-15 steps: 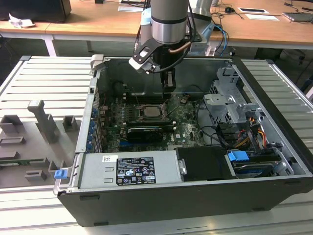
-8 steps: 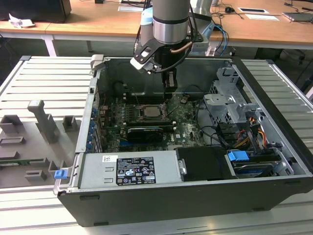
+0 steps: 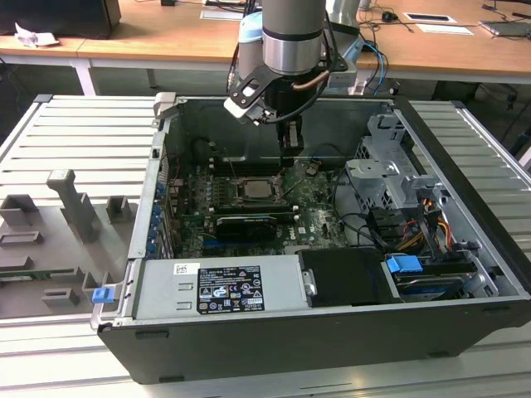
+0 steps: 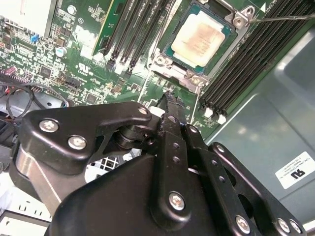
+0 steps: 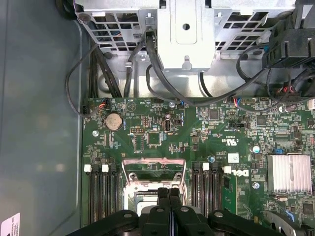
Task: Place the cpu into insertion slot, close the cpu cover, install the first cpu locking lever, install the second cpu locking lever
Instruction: 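Close the cpu cover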
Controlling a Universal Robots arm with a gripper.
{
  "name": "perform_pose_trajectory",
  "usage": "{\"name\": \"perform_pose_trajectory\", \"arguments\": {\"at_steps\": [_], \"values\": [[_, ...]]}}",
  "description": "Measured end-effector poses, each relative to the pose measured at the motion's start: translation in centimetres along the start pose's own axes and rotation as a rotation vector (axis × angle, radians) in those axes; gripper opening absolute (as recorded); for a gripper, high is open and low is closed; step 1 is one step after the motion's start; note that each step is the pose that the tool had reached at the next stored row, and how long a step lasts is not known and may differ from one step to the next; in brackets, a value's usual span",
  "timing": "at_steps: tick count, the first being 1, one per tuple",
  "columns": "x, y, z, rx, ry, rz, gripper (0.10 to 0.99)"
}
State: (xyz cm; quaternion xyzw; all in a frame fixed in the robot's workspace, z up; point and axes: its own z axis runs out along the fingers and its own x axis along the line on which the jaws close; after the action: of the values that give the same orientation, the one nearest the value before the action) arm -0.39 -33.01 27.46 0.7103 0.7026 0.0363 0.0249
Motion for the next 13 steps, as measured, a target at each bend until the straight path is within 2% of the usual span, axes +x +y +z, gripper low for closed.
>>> {"name": "perform_pose_trajectory", "arguments": {"at_steps": [13], "values": [[0.04, 1.02, 0.09, 0.000, 0.0000, 0.000, 0.106]]}}
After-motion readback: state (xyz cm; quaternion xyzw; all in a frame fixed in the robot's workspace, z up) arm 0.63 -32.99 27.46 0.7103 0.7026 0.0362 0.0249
